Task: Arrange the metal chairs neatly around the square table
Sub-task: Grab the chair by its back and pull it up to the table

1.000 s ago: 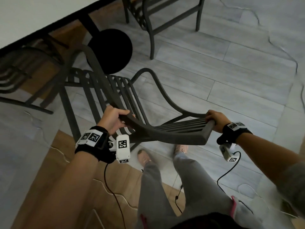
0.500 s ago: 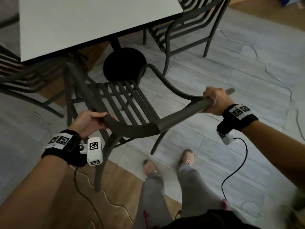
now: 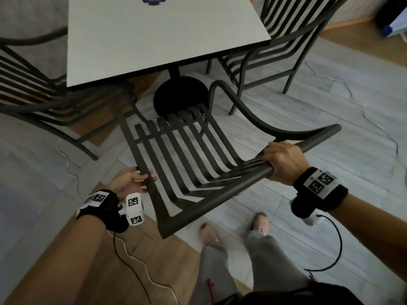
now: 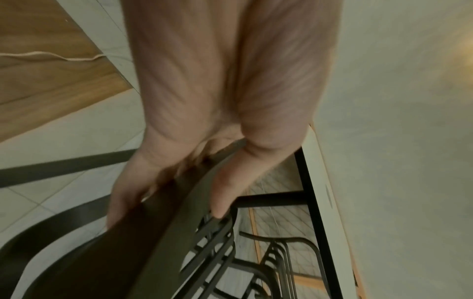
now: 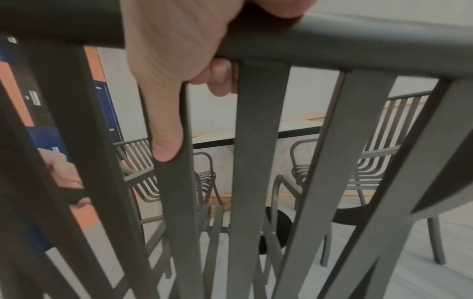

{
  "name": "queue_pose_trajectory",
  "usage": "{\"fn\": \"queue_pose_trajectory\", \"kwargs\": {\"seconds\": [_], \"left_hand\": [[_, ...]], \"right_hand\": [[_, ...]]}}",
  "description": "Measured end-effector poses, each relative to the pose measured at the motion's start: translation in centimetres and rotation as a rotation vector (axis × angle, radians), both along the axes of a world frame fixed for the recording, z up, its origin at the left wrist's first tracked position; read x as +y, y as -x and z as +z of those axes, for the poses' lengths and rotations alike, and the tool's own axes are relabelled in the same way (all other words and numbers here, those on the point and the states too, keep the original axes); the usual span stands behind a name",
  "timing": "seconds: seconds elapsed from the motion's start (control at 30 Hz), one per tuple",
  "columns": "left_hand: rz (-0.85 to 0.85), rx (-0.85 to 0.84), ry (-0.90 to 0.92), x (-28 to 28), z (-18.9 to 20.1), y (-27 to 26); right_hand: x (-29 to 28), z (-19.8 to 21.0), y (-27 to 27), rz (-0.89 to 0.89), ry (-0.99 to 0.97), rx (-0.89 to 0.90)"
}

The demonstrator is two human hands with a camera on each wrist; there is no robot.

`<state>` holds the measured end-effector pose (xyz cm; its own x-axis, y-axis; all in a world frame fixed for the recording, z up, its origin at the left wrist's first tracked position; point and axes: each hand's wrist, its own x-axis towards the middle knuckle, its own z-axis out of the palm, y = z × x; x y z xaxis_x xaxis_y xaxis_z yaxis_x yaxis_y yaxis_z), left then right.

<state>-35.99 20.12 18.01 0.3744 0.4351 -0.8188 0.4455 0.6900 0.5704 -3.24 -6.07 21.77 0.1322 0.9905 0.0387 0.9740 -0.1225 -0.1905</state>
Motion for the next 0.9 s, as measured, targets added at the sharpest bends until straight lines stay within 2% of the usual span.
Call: {"fn": "queue_pose_trajectory", "kwargs": {"seconds": [0.2,0.27,0.33,0.4,0.47,0.53,0.6,0.67,0.73,0.83,0.9], "left_hand": [[0.076,0.009,0.145,1.6,-1.1,2.7],[0.011,0.075,0.140,1.8,-0.9,3.3],[-0.220,0.200,0.072,2.1,0.5,3.4],[-0.592,0.357,-0.083,2.6,3.3,3.5],[-0.971,0.437,-0.193,2.5,7.1,3.3],[-1.200,0.435,-0.221,1.4,10.5,2.8],[-1.311,0.409,-0.248,-1.3,12.8,2.4],[-1.363,0.380,-0.368,-4.5,12.3,2.6],[-1.354,0.323,-0.505,-7.3,10.2,3.2],[-1.202,0.274,-0.682,-8.9,5.6,4.1],[-1.149,0.272,-0.709,-9.3,4.2,4.3]], "right_hand": [[0.7,-1.2,4.7,-0.047,0.035,-0.008],[1.3,-1.1,6.1,-0.071,0.070,-0.016],[2.2,-0.9,7.3,-0.082,0.091,-0.028],[3.5,-0.5,8.6,-0.071,0.119,-0.038],[4.9,-0.4,9.9,-0.057,0.149,-0.043],[6.2,-0.2,10.9,-0.055,0.185,-0.048],[7.0,-0.2,11.4,-0.070,0.208,-0.048],[7.2,-0.4,11.8,-0.093,0.216,-0.048],[7.2,-0.6,12.3,-0.117,0.232,-0.049],[6.9,-1.1,13.4,-0.156,0.281,-0.063],[6.5,-1.3,14.1,-0.179,0.286,-0.052]]}}
